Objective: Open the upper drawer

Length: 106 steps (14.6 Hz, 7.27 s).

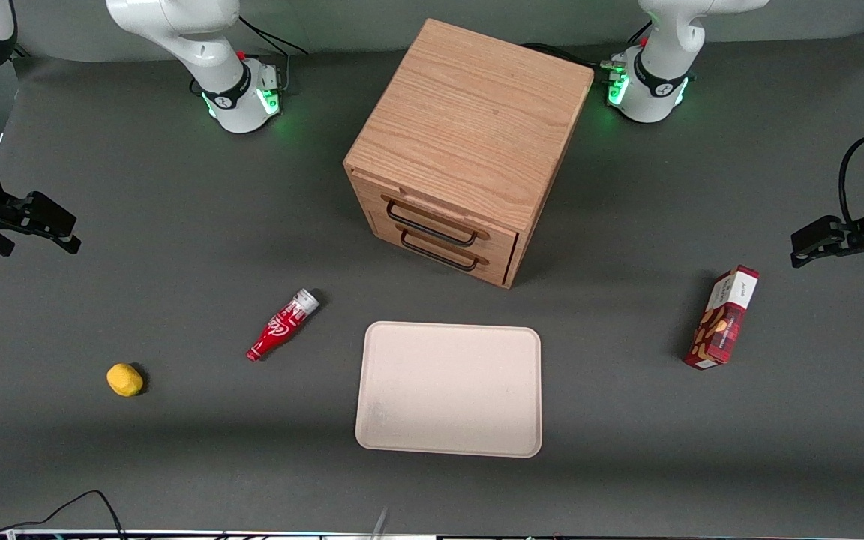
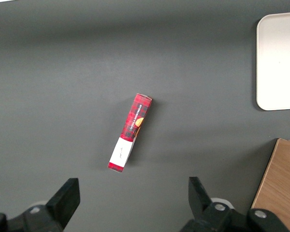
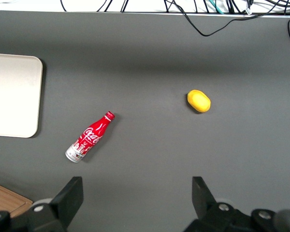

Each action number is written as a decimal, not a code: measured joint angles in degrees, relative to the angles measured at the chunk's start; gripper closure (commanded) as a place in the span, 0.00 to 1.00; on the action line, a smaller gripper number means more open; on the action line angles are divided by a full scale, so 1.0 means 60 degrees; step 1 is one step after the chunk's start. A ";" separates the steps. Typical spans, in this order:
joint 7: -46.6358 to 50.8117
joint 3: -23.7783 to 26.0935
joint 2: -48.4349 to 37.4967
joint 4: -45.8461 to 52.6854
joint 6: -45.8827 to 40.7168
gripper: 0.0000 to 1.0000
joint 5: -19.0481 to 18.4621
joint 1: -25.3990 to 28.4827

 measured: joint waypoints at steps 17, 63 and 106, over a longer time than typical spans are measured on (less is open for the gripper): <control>0.0107 0.1706 0.2152 0.2649 -0.0943 0.00 -0.0640 0.2403; -0.5556 0.2163 0.6612 0.3714 0.1504 0.00 0.2028 0.4389; -0.2029 0.0845 0.5453 0.4674 0.1505 0.00 0.3073 0.2915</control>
